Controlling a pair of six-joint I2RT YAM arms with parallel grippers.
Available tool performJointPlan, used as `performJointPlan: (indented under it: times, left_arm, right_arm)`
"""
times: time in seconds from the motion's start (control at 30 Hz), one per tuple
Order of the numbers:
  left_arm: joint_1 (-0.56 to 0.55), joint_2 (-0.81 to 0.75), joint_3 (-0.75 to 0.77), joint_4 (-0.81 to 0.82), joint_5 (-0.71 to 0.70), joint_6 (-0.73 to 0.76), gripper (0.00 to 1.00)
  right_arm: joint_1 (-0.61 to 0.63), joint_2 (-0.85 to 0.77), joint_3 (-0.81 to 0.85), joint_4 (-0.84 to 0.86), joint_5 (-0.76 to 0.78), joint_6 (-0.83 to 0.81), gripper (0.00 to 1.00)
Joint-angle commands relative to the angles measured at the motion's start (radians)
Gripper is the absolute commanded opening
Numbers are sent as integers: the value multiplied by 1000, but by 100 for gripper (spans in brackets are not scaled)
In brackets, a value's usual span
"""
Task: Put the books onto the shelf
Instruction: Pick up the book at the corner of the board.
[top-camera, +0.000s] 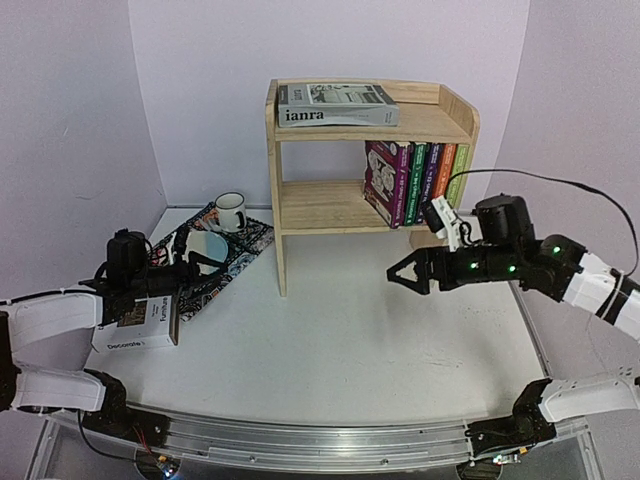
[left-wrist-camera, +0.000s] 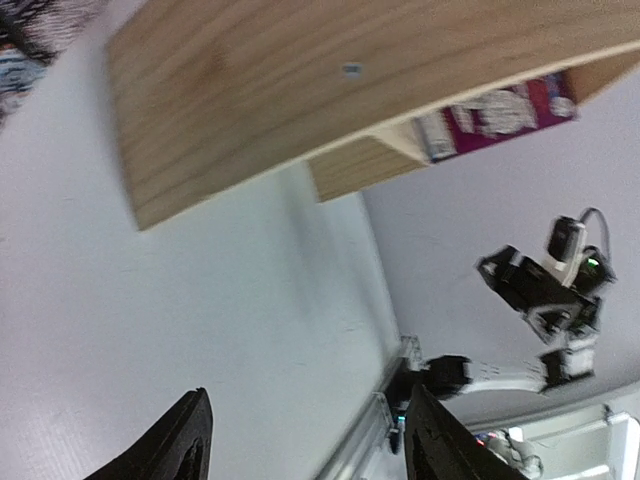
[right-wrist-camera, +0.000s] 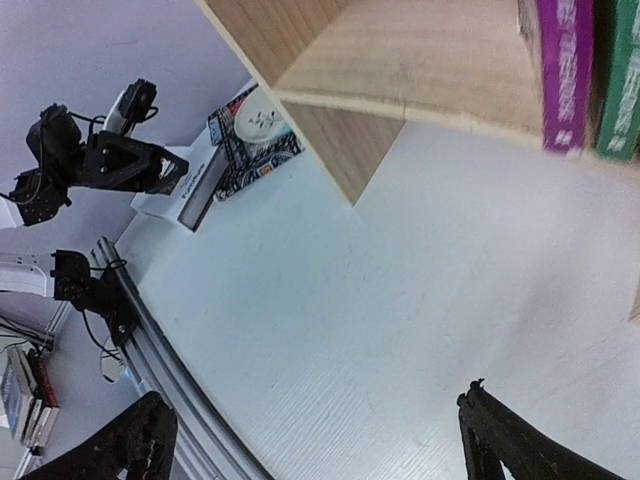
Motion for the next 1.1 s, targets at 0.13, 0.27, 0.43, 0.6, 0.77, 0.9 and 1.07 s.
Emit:
performJointPlan:
  times: [0.13,0.27,0.43,0.6,0.77,0.9,1.07]
  left_arm:
    - [-101,11,279,-645,-542,295,68]
    - [-165,44,376,-796,-742,293,68]
    - [-210,129,499,-1038,-1005,225,68]
    - [-302,268,594,-1255,-1224,155,66]
    - [-340,375,609,-1329,-1314,104,66]
    - [-338,461,607,-1330,-1373,77,60]
    - [-339,577,602,-1329,-1420,34,53]
  right_arm:
    - [115,148,-250,353,-36,135,98]
    - [199,245,-284,458,37,130,98]
    - [250,347,-279,535,42,120,98]
    - [256,394,-269,548,23,88,98]
    - [256,392,-278,548,31,74,98]
    - [256,379,-293,548,39,74,98]
    - [256,350,-319,547,55,74,98]
